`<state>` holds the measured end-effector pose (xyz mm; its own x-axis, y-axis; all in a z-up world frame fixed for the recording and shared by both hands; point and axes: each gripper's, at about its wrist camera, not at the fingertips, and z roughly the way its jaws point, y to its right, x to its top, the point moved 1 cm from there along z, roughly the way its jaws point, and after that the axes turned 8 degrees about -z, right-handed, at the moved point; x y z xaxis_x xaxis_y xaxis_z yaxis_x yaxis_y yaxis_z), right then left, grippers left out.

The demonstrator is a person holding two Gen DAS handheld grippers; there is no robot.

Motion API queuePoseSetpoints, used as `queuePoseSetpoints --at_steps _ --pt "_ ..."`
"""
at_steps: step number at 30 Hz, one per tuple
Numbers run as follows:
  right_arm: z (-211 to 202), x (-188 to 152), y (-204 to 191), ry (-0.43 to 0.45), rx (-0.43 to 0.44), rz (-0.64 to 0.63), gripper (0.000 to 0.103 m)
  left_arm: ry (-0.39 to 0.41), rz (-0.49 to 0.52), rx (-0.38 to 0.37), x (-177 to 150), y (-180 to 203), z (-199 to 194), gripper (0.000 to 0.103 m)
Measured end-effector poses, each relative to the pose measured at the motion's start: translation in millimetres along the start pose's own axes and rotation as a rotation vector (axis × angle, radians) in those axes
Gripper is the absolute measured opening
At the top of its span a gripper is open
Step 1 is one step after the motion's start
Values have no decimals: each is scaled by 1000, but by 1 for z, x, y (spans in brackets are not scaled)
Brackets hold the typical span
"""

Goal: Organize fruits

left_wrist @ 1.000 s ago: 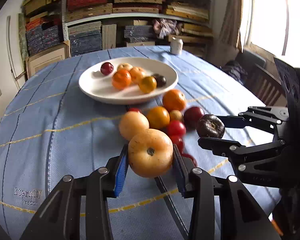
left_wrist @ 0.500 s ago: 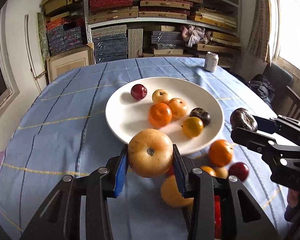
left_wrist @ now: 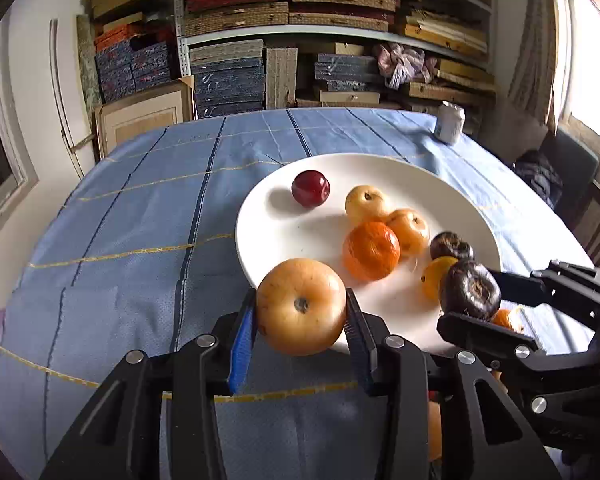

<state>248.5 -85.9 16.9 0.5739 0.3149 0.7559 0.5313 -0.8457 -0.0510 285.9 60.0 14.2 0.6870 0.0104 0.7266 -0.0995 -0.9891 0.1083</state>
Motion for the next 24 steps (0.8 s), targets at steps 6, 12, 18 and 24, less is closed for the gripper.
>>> queuePoseSetpoints --at_steps 6,12,18,24 --pt "-3 -7 2 42 -47 0 89 40 -59 28 2 -8 1 95" --pt "-32 -27 16 40 -99 33 94 -1 -58 19 -13 -8 -11 95" --pt "-57 -60 29 3 -173 64 95 3 66 80 -44 3 -24 95" --pt "-64 -79 47 17 -133 164 95 -23 -75 96 -50 -37 -31 95"
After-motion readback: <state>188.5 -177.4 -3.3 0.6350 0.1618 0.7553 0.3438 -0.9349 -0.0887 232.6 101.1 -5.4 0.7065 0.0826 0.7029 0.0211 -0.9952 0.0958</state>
